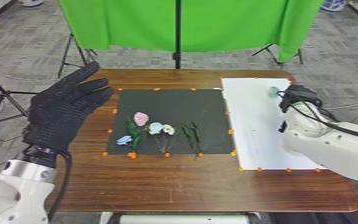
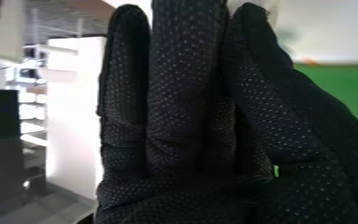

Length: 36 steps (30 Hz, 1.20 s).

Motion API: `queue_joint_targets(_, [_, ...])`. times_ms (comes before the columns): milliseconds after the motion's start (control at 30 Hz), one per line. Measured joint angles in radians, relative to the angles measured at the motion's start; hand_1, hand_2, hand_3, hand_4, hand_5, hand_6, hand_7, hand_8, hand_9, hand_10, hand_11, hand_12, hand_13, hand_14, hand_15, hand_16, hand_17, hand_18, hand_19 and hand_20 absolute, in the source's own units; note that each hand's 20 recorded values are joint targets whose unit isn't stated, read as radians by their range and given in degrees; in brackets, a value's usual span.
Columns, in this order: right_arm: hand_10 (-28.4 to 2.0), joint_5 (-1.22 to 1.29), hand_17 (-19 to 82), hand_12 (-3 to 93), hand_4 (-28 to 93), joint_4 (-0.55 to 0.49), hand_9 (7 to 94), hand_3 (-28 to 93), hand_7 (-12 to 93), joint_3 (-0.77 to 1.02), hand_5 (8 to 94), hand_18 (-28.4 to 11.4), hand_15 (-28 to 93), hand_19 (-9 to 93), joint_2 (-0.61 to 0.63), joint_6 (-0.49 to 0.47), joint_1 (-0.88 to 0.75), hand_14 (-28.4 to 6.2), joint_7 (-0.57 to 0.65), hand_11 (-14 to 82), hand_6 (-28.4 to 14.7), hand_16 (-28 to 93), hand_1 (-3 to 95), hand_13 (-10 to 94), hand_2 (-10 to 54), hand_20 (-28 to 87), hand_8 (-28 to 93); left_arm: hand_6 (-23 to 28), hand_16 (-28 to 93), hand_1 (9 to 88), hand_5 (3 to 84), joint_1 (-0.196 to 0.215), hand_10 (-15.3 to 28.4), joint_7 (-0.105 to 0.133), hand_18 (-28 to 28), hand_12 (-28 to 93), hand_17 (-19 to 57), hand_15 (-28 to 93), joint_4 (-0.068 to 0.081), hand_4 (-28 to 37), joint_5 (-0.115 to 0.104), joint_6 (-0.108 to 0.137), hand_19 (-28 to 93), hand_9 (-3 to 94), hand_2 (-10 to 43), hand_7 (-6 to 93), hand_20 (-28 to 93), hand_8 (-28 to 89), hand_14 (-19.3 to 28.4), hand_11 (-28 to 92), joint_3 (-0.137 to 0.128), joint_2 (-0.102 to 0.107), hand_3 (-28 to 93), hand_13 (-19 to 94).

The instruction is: Arrange flowers

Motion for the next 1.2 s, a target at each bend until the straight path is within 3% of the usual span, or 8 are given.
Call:
queue_joint_targets(267, [-4.7,-0.04,52,21.7,-28,-0.119,93.7,70,16,0.015,86.5,-9.0,28,85,-0.045,0.04,0.028,-0.2,-0.122,7.0,4.5,30,57.4,93,-9.5,-12,1,10.1,-9,24.4,38.0,0.012,22.0,0.005,25.9,12,-8.7,52,-0.007,-21.8,0.001,0.004,56,34.2,7.3,15.3,27,-10,28.4,30,-0.011,0.0,77,24])
queue_joint_targets(567, [-4.3,0.002,49,22.2,-28,-0.081,93.6,70,16,0.041,85.9,-10.0,29,87,-0.264,0.043,0.053,-0.5,-0.18,6.5,5.0,30,56.7,93,-9.5,-11,2,10.1,-9,24.4,38.1,0.016,21.9,0.021,25.9,12,-8.7,52,-0.01,-21.7,0.001,0.01,56,34.2,7.4,15.3,27,-10,28.4,30,-0.012,0.009,77,24])
queue_joint_targets(833, [-3.8,0.039,45,23.4,-28,-0.031,93.7,71,17,0.011,84.7,-12.3,33,90,-0.446,0.042,0.057,-1.3,-0.186,5.6,5.3,29,55.9,92,-9.5,-9,2,10.1,-9,24.4,38.0,-0.009,21.9,0.021,25.8,12,-8.7,52,-0.007,-21.6,0.0,0.008,56,34.2,7.4,15.4,27,-10,28.4,30,-0.011,0.027,77,24])
queue_joint_targets(1200, [-4.3,0.051,44,23.9,-28,-0.042,93.7,71,18,-0.003,84.4,-13.6,38,91,-0.479,0.003,0.012,-2.0,-0.169,7.0,5.1,26,55.8,90,-9.5,-7,2,10.1,-9,24.4,38.1,-0.014,21.9,0.015,25.8,12,-8.7,52,0.0,-21.6,-0.001,-0.005,56,34.3,7.3,15.2,27,-10,28.4,30,-0.011,0.035,77,24])
